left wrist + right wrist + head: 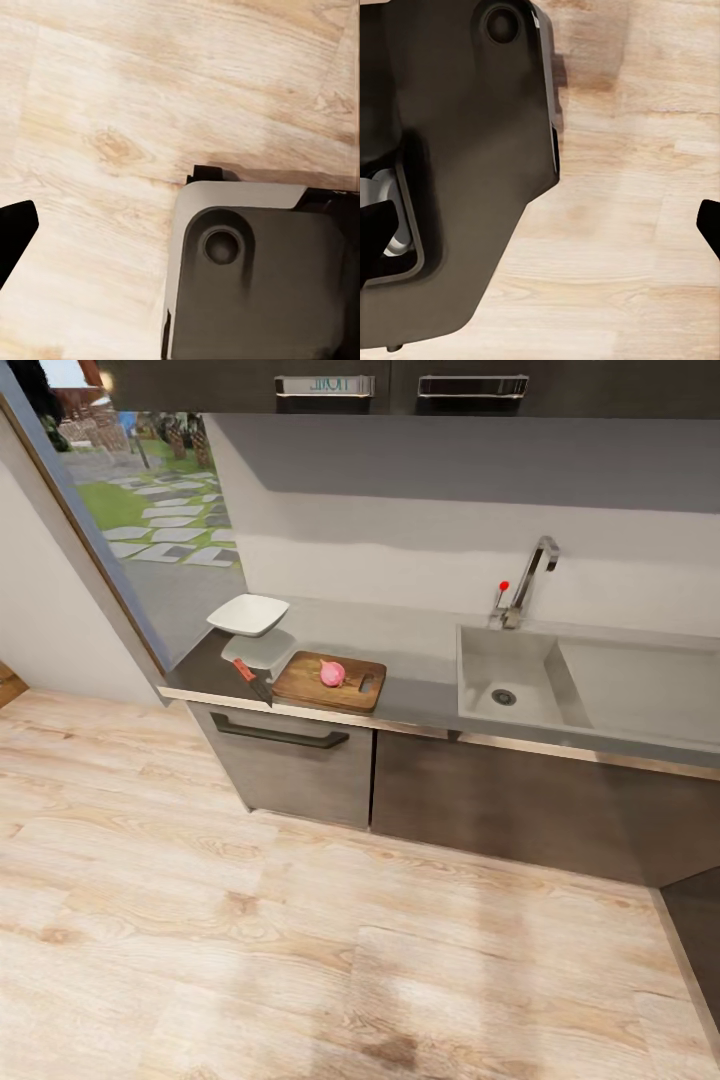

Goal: In the kitchen, take the Vidalia onion out of the sink, dice it on the chopping board with the paring knife, put the diced onion into the bowl on the countertop, then place both the paring knife and the chopping board into the sink.

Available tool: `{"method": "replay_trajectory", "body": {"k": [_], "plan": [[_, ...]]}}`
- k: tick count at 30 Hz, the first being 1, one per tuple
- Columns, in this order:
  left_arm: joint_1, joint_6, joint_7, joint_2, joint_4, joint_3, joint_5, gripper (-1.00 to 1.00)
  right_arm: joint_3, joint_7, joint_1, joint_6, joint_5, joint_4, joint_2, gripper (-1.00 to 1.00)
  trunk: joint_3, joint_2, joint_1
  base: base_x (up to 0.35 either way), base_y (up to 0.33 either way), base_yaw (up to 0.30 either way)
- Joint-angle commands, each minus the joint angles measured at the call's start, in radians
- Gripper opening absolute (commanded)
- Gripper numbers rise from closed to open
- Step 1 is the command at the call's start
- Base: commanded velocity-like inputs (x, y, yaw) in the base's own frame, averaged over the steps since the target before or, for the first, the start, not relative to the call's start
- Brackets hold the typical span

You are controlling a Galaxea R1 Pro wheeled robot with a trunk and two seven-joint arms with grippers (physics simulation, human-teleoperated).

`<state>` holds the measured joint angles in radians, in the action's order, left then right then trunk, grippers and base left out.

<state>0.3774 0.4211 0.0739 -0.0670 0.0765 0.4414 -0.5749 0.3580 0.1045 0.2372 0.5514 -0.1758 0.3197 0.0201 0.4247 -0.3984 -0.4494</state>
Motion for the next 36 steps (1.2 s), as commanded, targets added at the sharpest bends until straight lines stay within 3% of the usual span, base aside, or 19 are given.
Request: {"method": "replay_trajectory", "body": {"k": [1, 5, 7, 10, 14, 22, 24, 26, 27, 28, 29, 31, 36], "plan": [[0.001, 0.005, 0.018, 0.000, 0.004, 0.001, -0.010, 1.00, 0.009, 0.008, 0.001, 0.001, -0.005, 0.002, 0.001, 1.00, 0.001, -0.002, -0.001, 0.000, 0.000, 0.000], [-0.006, 0.007, 0.035, 0.001, 0.002, -0.049, -0.005, 1.00, 0.009, 0.008, 0.001, 0.001, -0.005, 0.002, 0.001, 1.00, 0.001, -0.002, -0.001, 0.000, 0.000, 0.000], [-0.032, 0.011, 0.044, 0.001, -0.003, -0.129, -0.001, 1.00, 0.009, 0.008, 0.001, 0.001, -0.005, 0.002, 0.001, 1.00, 0.001, -0.002, -0.001, 0.000, 0.000, 0.000], [-0.055, 0.013, 0.069, 0.000, -0.025, -0.195, 0.005, 1.00, 0.009, 0.008, 0.001, 0.001, -0.005, 0.002, 0.001, 1.00, 0.001, -0.002, -0.001, 0.000, 0.000, 0.000], [-0.111, 0.011, 0.113, -0.007, -0.111, -0.235, 0.017, 1.00, 0.009, 0.008, 0.001, 0.001, -0.005, 0.002, 0.001, 1.00, 0.001, -0.002, -0.001, 0.000, 0.000, 0.000], [-0.224, -0.014, 0.128, -0.008, -0.321, -0.311, 0.057, 1.00, 0.009, 0.008, 0.001, 0.001, -0.005, 0.002, 0.001, 1.00, 0.001, -0.002, -0.001, 0.000, 0.000, 0.000], [-0.277, -0.028, 0.129, -0.004, -0.419, -0.366, 0.105, 1.00, 0.009, 0.008, 0.001, 0.001, -0.005, 0.002, 0.001, 1.00, 0.001, -0.002, -0.001, 0.000, 0.000, 0.000], [-0.347, -0.060, 0.128, 0.007, -0.540, -0.453, 0.213, 1.00, 0.009, 0.008, 0.001, 0.001, -0.005, 0.002, 0.001, 1.00, 0.001, -0.002, -0.001, 0.000, 0.000, 0.000], [-0.360, -0.070, 0.127, 0.010, -0.562, -0.471, 0.236, 1.00, 0.009, 0.008, 0.001, 0.001, -0.005, 0.002, 0.001, 1.00, 0.001, -0.002, -0.001, 0.000, 0.000, 0.000], [-0.394, -0.107, 0.126, 0.020, -0.624, -0.515, 0.297, 1.00, 0.009, 0.008, 0.001, 0.001, -0.005, 0.002, 0.001, 1.00, 0.001, -0.002, -0.001, 0.000, 0.000, 0.000], [-0.415, -0.130, 0.126, 0.027, -0.664, -0.534, 0.323, 1.00, 0.009, 0.008, 0.001, 0.001, -0.005, 0.002, 0.001, 1.00, 0.001, -0.002, -0.001, 0.000, 0.000, 0.000], [-0.457, -0.159, 0.125, 0.045, -0.745, -0.554, 0.352, 1.00, 0.009, 0.008, 0.001, 0.001, -0.005, 0.002, 0.001, 1.00, 0.001, -0.002, -0.001, 0.000, 0.000, 0.000], [-0.536, -0.174, 0.117, 0.086, -0.880, -0.566, 0.370, 1.00, 0.009, 0.008, 0.001, 0.001, -0.005, 0.002, 0.001, 1.00, 0.001, -0.002, -0.001, 0.000, 0.000, 0.000]]}}
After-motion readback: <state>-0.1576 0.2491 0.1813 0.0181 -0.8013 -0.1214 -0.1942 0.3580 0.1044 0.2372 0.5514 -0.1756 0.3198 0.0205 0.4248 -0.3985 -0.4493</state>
